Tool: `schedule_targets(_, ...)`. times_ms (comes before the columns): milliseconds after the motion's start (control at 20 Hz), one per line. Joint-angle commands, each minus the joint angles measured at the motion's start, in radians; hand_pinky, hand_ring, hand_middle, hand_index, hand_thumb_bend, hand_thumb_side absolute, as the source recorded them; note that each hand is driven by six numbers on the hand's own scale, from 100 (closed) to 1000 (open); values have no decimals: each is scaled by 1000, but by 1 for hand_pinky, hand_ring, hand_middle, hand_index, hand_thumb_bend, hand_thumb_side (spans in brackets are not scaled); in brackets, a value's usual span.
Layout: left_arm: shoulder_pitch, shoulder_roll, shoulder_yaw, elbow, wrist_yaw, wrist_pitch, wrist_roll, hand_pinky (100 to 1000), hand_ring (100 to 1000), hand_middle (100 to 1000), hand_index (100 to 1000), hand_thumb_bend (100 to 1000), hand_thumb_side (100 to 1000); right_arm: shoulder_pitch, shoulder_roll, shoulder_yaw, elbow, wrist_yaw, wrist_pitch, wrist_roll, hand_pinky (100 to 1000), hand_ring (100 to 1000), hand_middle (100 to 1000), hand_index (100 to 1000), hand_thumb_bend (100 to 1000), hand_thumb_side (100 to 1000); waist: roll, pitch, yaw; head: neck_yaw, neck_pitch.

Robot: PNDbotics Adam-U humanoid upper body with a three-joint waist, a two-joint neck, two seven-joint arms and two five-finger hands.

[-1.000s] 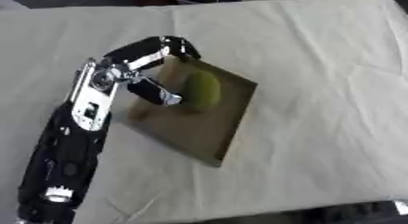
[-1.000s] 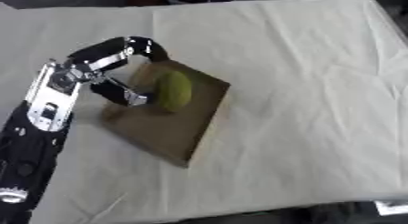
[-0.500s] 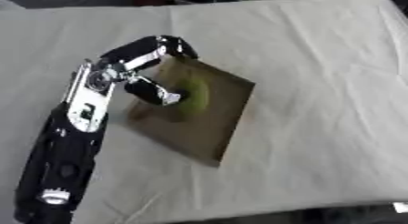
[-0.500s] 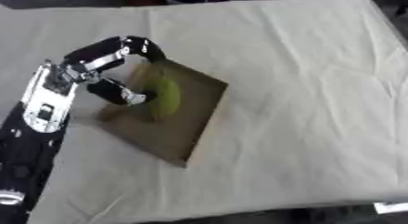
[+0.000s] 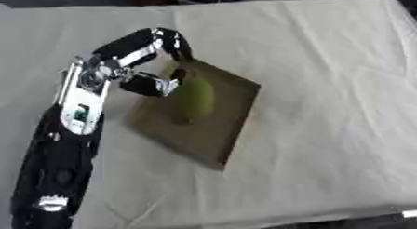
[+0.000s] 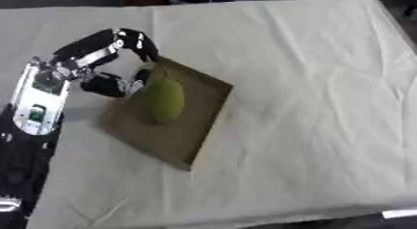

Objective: Pick up objects on the table and place them in the box.

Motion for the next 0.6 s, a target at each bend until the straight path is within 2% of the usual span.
schedule_targets(50,-5,-7,24,-36,87,10,76,634,515,585,585,100,275,-12,-33,-16,-28,7,3,-12,711,618,604,738,100,209,-3,-20,-1,-3,7)
schedule_targets(100,-3,-7,39,-36,136,33,90,634,503,576,575,100,365,-10,-33,-18,-30,8,4,-15,712,618,604,738,100,209,-3,-20,-1,-4,8)
schedule_targets(200,-5,0,75,-49,244,105,93,635,489,561,557,100,426,-6,-29,-22,-38,9,8,-22,712,618,604,738,100,208,-3,-21,0,-6,9)
schedule_targets(350,-5,29,136,-121,354,178,145,638,495,562,561,100,410,0,-29,-26,-50,11,14,-29,711,618,604,738,100,206,0,-22,4,-15,8)
schedule_targets(600,20,135,208,-227,434,216,339,660,537,608,594,100,316,16,-43,-29,-69,20,17,-41,708,618,604,738,100,196,12,-29,22,-44,15)
